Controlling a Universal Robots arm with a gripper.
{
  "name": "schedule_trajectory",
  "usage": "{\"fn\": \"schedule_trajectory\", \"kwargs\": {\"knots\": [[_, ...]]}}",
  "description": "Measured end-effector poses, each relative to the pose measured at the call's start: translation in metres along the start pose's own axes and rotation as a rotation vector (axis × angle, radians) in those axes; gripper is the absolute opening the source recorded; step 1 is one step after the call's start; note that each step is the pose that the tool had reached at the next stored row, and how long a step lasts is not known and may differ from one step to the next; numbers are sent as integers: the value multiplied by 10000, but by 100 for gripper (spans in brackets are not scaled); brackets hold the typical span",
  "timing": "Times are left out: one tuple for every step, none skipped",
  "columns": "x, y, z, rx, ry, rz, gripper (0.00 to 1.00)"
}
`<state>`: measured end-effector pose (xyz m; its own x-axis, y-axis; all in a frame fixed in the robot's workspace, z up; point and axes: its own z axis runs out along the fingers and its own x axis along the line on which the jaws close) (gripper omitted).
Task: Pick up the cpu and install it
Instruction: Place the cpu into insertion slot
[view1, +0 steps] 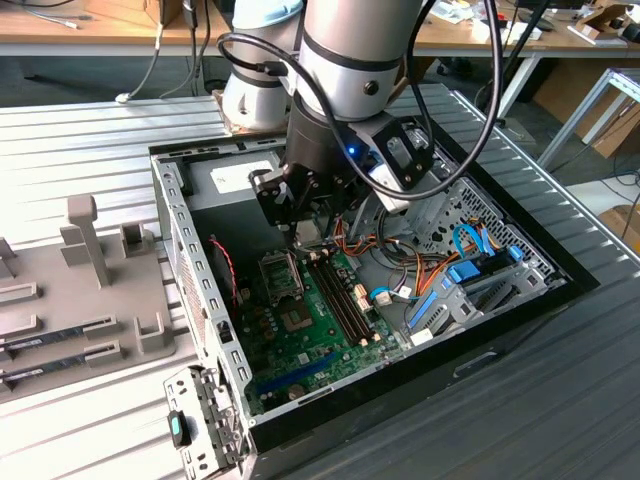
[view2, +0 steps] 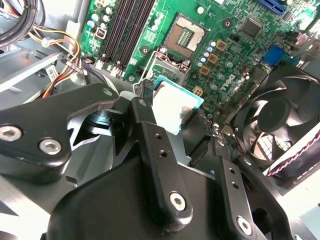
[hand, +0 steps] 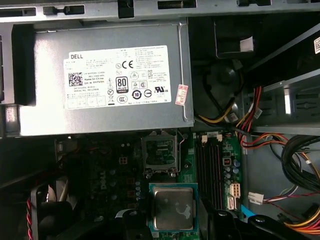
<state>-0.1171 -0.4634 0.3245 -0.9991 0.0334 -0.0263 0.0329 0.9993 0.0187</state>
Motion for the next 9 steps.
{"fn": "schedule_trajectory", "kwargs": {"knots": [[0, 0, 3, 0, 0, 0, 47], [0, -1, 6, 0, 0, 0, 47], [0, -2, 12, -1, 0, 0, 47], [0, -3, 17, 0, 0, 0, 47], [0, -3, 21, 0, 0, 0, 47], [0, -3, 23, 0, 0, 0, 47], [1, -4, 28, 0, 0, 0, 47], [1, -5, 31, 0, 0, 0, 47], [1, -6, 36, 0, 0, 0, 47]]}}
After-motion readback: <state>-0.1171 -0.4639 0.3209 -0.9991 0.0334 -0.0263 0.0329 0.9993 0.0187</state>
